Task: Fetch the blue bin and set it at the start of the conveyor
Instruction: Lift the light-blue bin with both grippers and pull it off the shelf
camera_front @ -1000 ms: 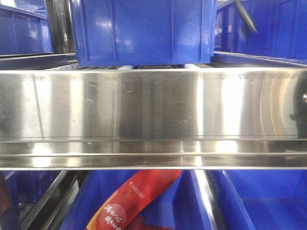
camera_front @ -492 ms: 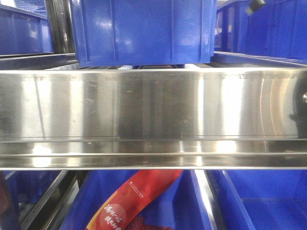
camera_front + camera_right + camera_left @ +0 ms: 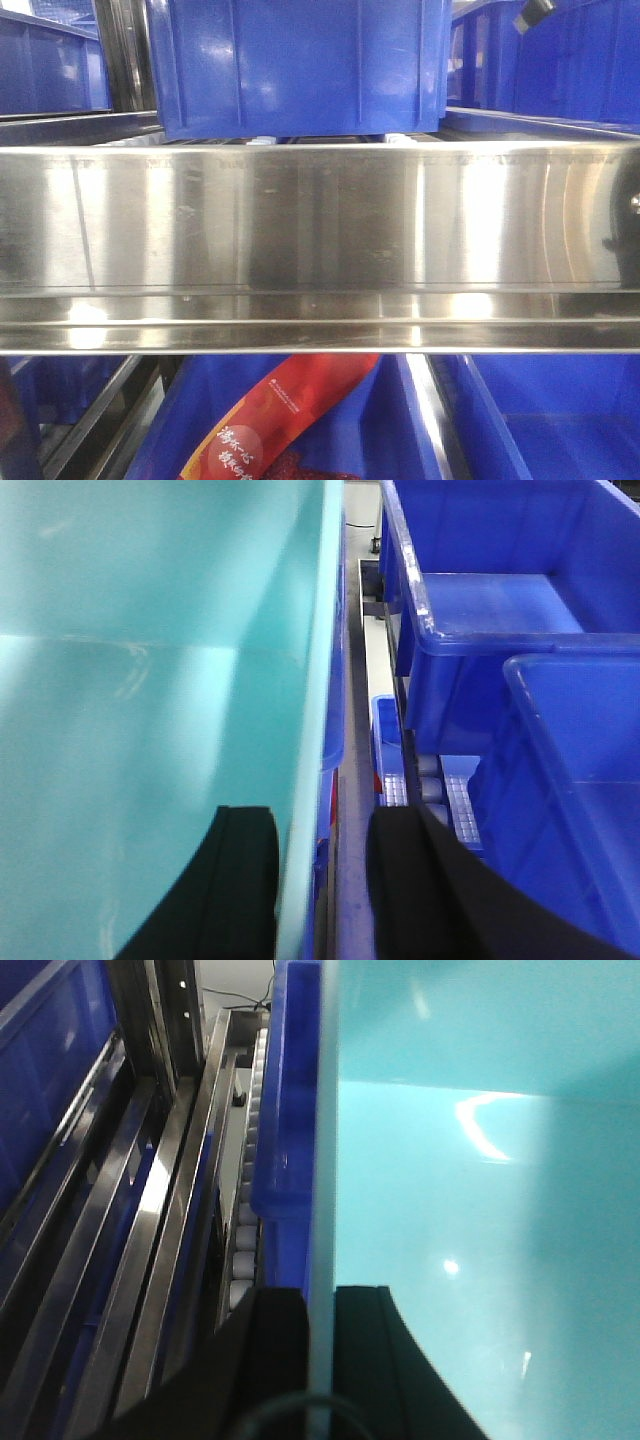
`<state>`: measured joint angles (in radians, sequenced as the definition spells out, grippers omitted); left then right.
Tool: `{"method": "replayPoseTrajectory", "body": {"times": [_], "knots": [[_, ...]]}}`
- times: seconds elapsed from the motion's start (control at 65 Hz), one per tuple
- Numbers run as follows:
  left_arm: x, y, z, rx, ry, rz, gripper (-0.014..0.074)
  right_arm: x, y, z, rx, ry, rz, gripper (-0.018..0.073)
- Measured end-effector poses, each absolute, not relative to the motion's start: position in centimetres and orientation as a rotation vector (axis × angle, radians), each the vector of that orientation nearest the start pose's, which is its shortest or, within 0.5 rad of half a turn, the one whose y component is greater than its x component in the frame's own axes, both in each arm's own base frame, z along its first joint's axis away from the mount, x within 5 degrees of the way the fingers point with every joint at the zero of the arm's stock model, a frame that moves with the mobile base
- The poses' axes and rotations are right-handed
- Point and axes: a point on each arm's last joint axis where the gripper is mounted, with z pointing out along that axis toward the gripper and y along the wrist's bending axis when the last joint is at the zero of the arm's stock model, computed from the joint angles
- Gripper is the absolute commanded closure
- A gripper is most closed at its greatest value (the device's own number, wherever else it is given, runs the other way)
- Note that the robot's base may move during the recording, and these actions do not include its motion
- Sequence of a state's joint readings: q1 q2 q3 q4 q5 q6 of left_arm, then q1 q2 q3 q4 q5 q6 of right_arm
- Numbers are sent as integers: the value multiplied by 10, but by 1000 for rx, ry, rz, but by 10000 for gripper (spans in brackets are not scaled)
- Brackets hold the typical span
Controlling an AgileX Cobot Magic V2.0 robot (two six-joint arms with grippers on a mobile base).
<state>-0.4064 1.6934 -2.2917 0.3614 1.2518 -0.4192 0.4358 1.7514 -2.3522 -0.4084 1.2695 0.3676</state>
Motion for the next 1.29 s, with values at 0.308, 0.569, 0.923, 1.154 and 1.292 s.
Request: {"method": "replayPoseTrajectory", "body": {"times": [0.308, 0.569, 0.923, 1.154, 1.292], "knots": [[322, -106, 512, -105, 2131, -59, 707, 324, 112, 522, 22, 2095, -24, 720], [329, -108, 500, -96, 2147, -29, 707, 334, 116, 499, 2, 2155, -66, 720], [336, -110, 495, -87, 2117, -37, 707, 330, 114, 490, -24, 2102, -51, 720], [336, -110, 495, -90, 2115, -31, 707, 331, 114, 492, -26, 2080, -46, 720], [336, -110, 494, -90, 2115, -31, 707, 331, 114, 492, -24, 2078, -44, 720]]}}
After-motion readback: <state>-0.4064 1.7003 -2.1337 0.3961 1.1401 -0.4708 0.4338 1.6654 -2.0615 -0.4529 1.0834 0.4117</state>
